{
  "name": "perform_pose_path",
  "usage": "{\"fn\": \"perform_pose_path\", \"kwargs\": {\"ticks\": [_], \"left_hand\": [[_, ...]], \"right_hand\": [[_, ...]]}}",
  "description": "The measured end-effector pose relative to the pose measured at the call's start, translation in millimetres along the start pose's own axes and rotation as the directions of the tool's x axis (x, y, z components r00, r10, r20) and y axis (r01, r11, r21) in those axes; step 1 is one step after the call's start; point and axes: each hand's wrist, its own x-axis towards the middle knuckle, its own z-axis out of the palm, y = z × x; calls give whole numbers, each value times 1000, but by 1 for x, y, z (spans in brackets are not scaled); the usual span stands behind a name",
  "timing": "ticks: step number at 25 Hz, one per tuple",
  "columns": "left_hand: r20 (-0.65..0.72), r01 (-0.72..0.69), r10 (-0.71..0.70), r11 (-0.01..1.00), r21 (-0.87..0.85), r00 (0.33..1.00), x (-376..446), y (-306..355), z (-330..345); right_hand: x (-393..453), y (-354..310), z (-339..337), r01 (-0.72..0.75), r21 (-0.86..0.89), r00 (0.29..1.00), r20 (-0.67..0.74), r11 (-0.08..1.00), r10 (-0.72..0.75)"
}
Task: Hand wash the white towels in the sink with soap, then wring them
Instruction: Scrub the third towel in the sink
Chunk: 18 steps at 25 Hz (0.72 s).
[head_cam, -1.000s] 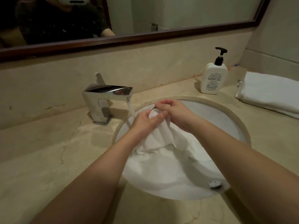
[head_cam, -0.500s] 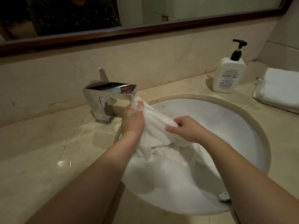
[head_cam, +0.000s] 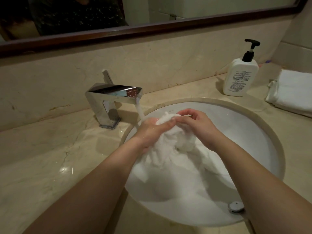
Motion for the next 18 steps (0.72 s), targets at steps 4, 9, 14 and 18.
{"fn": "perform_pose_path", "kwargs": {"ticks": [4, 9, 14, 18], "left_hand": [[-229, -27, -42, 956, -293, 973, -1, 7, 1], [-377, 11, -193, 901, -433, 906, 7, 0, -11], [-383, 104, -149, 985, -135, 912, -3, 8, -1], [-234, 16, -12, 1000, 12, 972, -5, 8, 5]], "right_hand": [[5, 19, -8, -38, -455, 996, 51, 890, 68], [14, 28, -12, -64, -471, 998, -31, 880, 57], [4, 8, 3, 41, -72, 998, -41, 997, -44], [-5, -2, 19, 107, 63, 994, 29, 992, -109]]}}
